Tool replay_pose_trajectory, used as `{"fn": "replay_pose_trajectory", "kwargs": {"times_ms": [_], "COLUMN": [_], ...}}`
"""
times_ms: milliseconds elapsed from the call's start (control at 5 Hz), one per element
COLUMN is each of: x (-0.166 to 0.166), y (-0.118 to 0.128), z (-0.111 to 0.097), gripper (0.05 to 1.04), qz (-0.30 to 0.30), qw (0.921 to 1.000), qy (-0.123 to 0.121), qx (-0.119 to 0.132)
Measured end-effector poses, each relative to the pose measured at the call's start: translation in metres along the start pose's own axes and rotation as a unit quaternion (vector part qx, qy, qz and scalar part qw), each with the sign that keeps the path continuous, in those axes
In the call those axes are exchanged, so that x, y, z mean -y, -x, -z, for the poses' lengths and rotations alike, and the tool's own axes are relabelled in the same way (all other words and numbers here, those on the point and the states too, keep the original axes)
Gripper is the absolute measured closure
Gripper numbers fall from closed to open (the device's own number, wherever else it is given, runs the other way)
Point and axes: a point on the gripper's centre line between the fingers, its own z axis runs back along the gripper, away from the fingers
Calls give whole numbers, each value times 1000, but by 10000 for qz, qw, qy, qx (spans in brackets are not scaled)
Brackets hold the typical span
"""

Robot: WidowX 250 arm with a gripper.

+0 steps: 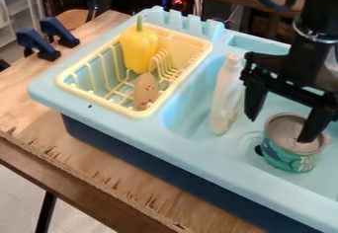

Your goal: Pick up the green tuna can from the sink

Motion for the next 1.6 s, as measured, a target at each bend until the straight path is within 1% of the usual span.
{"fn": "replay_pose_trajectory", "kwargs": {"times_ms": [200, 400, 600, 1000, 1200, 1400, 1600], "x": [8, 18, 22, 18, 16, 16, 18], "y": [4, 10, 17, 31, 32, 26, 10], "z": [3, 2, 11, 37, 45, 51, 43], "gripper": [81, 81, 81, 81, 81, 81, 81], "qz": [236, 271, 217, 150, 219, 344, 608], "qw": [9975, 9957, 9944, 9897, 9885, 9873, 9888], "qy": [482, 650, 634, 332, 235, 57, -53], "qx": [-468, -605, -820, -1388, -1479, -1547, -1363]}}
